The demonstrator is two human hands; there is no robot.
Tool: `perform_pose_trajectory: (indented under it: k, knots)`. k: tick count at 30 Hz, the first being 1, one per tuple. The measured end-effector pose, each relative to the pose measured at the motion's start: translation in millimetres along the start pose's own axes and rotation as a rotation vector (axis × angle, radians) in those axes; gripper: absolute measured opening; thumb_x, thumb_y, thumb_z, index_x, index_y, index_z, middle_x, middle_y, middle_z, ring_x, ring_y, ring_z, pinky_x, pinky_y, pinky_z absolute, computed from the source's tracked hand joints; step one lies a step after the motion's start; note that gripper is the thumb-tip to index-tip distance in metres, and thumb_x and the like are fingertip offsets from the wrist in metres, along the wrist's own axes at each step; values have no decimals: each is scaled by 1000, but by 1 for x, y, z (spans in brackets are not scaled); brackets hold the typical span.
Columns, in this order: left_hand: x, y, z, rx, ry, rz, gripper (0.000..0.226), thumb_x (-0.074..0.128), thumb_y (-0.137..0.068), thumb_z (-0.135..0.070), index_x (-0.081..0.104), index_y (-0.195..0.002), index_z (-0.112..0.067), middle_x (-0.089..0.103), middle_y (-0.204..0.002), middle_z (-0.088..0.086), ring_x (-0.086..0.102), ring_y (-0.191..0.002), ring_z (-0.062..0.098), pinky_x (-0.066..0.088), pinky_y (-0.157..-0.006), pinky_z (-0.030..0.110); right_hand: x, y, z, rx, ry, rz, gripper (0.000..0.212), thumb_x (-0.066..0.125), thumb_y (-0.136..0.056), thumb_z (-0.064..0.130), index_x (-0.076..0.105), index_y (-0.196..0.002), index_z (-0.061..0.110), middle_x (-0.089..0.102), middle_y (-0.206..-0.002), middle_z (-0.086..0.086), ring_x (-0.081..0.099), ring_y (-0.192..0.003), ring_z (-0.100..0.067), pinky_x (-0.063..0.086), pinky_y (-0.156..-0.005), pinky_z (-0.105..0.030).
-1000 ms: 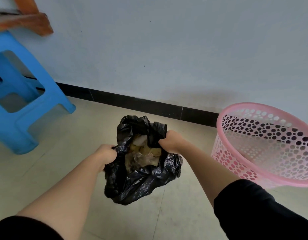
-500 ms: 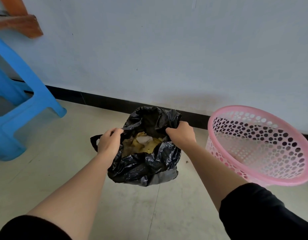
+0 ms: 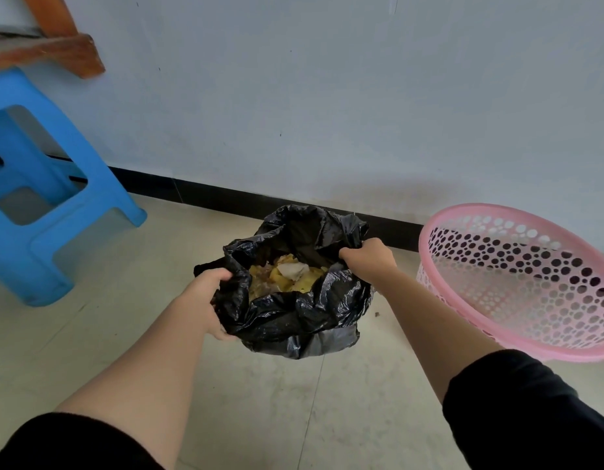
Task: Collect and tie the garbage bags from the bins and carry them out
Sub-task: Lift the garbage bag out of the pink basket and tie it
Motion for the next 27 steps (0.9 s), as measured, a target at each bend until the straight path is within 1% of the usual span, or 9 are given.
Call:
perform_pose_trajectory:
  k: [3, 5, 7, 9, 12, 16, 20, 23, 27]
  knots:
    - [1, -1, -9, 87, 18, -41, 28, 59, -88, -15, 52, -114, -8, 60, -93, 11, 58, -80, 26, 44, -75, 36, -13, 2, 1, -1, 37, -55, 30, 55, -84, 14, 35, -62, 12, 37, -59, -2, 36, -53, -17, 28, -49, -27]
    - [-7, -7, -19, 154, 38, -131, 30, 60, -88, -10, 55, -117, -6, 64, -108, 12, 60, -90, 28, 46, -78, 35, -27, 2, 4, -7, 97, -119, 33, 55, -83, 8, 31, -60, 11, 34, -58, -2, 32, -50, -18, 25, -47, -27]
    - [-32, 2, -38, 314, 126, -387, 35, 62, -84, -4, 58, -120, -2, 64, -119, 18, 63, -98, 33, 53, -83, 40, -41, 4, 8, -19, 141, -191, 28, 53, -82, 4, 32, -64, 12, 33, -58, -3, 31, -50, -18, 22, -45, -27]
    - [-44, 30, -59, 506, 182, -570, 31, 56, -88, -1, 63, -119, -2, 64, -119, 19, 62, -105, 37, 52, -89, 39, -53, 6, 11, -28, 133, -249, 16, 52, -84, 5, 36, -83, 8, 41, -66, -5, 41, -56, -22, 26, -45, -28]
    - [-43, 65, -80, 717, 268, -651, 32, 44, -91, 0, 67, -110, -11, 66, -109, 14, 61, -96, 31, 47, -78, 28, -64, 9, 13, -39, 56, -293, 20, 47, -88, 4, 35, -104, 7, 48, -75, -7, 50, -65, -24, 32, -48, -29]
    - [-38, 84, -98, 850, 298, -658, 32, 39, -90, 0, 66, -104, -10, 61, -105, 8, 57, -91, 29, 39, -68, 20, -72, 8, 14, -20, -252, -297, 18, 41, -80, 1, 54, -89, 7, 50, -69, -7, 47, -67, -26, 35, -60, -33]
    - [-29, 82, -109, 816, 254, -551, 13, 56, -80, -8, 56, -92, -11, 55, -76, 0, 52, -72, 24, 33, -48, 24, -92, 15, 29, -72, -352, -378, 14, 49, -77, 8, 43, -65, 11, 35, -59, -5, 31, -58, -20, 24, -57, -32]
    - [-17, 86, -110, 777, 106, -502, 27, 66, -76, -18, 53, -99, -11, 57, -85, 2, 51, -69, 21, 35, -56, 26, -111, 27, 46, -166, -300, -483, 12, 52, -81, 10, 63, -78, 5, 55, -68, -9, 46, -60, -24, 36, -57, -31]
    - [-10, 86, -116, 799, -8, -498, 45, 73, -78, -19, 51, -115, -6, 57, -99, 7, 53, -74, 22, 40, -61, 28, -125, 46, 77, -342, -256, -568, 18, 51, -86, 8, 67, -89, 14, 63, -76, -3, 55, -64, -23, 44, -59, -30]
Point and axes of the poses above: each hand's wrist, its own y-axis away from the middle knuckle, its own x-axis out of the palm, z = x × y, the point moved 10 cm from there along -y, towards the middle knuckle
